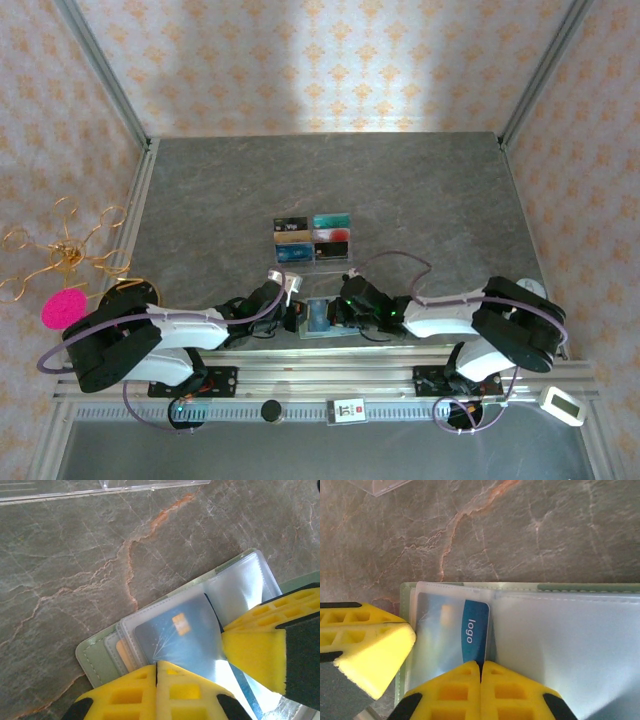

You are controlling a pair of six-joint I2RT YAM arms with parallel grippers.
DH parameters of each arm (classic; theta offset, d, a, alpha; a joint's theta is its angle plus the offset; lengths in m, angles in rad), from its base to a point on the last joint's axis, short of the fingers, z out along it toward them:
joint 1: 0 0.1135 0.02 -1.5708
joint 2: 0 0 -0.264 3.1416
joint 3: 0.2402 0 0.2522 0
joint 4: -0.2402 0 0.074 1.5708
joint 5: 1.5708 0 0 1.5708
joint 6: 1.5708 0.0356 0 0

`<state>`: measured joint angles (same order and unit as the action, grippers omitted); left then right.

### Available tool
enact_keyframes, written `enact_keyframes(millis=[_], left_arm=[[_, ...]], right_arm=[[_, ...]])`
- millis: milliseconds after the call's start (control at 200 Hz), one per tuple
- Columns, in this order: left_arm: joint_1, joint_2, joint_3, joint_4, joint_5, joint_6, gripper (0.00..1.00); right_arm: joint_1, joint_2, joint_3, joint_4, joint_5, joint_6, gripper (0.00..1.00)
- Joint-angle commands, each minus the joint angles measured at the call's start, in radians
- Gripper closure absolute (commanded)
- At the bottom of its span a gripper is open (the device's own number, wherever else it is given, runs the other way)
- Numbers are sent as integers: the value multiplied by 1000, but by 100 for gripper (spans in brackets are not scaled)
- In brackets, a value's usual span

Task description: Take the credit cards out of the card holder

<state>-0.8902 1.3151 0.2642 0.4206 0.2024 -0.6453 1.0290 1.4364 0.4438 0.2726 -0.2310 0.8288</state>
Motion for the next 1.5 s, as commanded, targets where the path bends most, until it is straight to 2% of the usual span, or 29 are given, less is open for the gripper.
enact_keyframes(millis=[0,180,395,501,611,716,851,951,1031,1281,1402,1497], left_arm=[[-9,-12,-30,-70,10,30,100],[-5,-33,-1,-107,3,53,100],[-42,-109,87,-147,2,53,100],[-85,-46,122,-119,18,76,100],[-92,60,132,-88,31,65,100],[-90,91,121,-96,2,64,100],[-89,86,107,-94,-1,35,100],[-87,98,107,-94,8,36,100],[-88,119,109,-88,29,39,100],[-87,162,101,-54,69,40,100],[-88,150,96,-65,60,41,100],[-85,124,96,-88,45,43,100]], right_arm=[[2,-73,-40,-68,102,24,100],[2,-161,-92,-99,125,54,100],[2,-136,-94,-55,101,41,100],[2,-131,-98,-36,92,35,100],[2,-134,-99,-32,88,26,100],[2,-146,-106,-23,82,22,100],[-2,-150,-124,-2,70,24,89],[-6,-141,-132,17,49,23,77],[-11,-128,-138,41,29,20,74],[-15,-77,-135,107,-22,10,76],[-25,-108,-147,85,8,15,90],[-30,-169,-142,-1,65,2,97]])
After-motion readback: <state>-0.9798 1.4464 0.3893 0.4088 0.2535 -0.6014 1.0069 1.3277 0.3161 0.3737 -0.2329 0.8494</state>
